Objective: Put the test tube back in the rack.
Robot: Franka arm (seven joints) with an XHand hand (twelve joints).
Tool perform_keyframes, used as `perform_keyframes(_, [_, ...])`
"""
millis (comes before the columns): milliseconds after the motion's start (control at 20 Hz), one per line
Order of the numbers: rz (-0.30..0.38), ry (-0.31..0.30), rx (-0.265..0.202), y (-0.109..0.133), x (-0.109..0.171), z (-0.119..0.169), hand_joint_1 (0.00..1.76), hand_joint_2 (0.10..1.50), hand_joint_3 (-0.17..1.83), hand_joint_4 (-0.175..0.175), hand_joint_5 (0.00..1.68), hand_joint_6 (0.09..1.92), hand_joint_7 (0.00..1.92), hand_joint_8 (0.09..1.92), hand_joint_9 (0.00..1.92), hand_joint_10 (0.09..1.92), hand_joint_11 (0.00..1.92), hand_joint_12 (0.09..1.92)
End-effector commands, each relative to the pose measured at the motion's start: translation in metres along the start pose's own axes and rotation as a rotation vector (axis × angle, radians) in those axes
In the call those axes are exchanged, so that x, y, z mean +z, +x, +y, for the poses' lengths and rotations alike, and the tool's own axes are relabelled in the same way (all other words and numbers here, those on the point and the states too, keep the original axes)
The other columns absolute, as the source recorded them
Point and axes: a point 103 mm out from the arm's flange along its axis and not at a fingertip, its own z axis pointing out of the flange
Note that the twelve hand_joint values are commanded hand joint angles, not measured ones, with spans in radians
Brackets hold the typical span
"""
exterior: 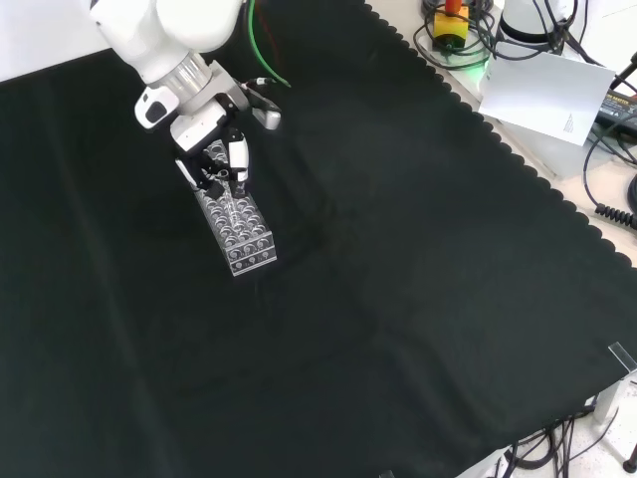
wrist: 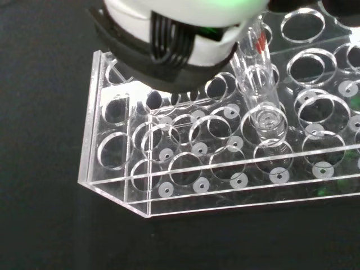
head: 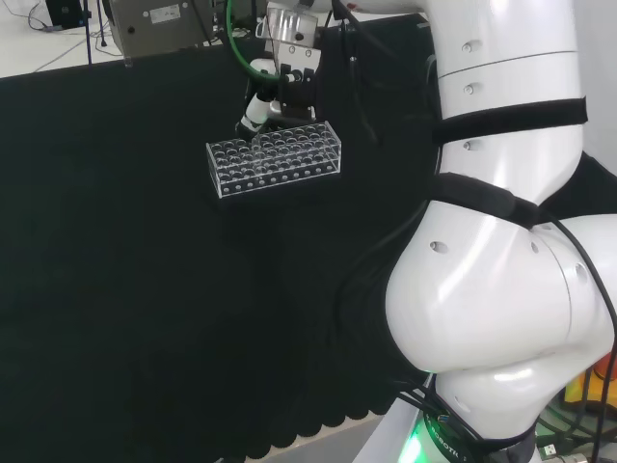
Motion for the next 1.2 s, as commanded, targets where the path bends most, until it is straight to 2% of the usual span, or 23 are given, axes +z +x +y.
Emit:
perform_keyframes(50, [0.041,0.075,-0.082,0.01,-0.006,0.006,1.25,0.8,0.37,-0.175,1.3,0.5,1.61,0.28,1.62,0.19,1.1,1.17])
perform_keyframes(100, [0.037,0.072,-0.097,0.011,-0.007,0.005,1.22,0.85,0.29,-0.135,1.25,0.57,1.5,0.43,1.51,0.29,0.99,1.25])
perform_keyframes(250, [0.042,0.058,-0.126,0.014,-0.011,0.003,1.13,0.98,0.13,0.017,1.14,0.75,1.2,0.75,1.19,0.7,0.78,1.39])
perform_keyframes(400, [0.057,0.047,-0.142,0.015,-0.015,0.001,1.07,0.92,0.05,0.009,0.91,0.77,0.92,0.9,0.97,0.85,0.64,1.44])
perform_keyframes(550, [0.064,0.031,-0.153,0.015,-0.02,-0.004,1.03,0.88,0.05,0.013,0.81,0.8,0.77,0.94,0.84,0.88,0.55,1.47])
perform_keyframes(850, [0.079,-0.023,-0.17,0.018,-0.043,-0.015,1.01,0.86,0.06,0.017,0.77,0.81,0.69,0.94,0.78,0.88,0.51,1.47])
perform_keyframes(1200, [0.096,-0.122,-0.226,0.031,-0.094,-0.034,0.98,0.83,0.09,0.022,0.67,0.84,0.62,0.95,0.71,0.89,0.47,1.48])
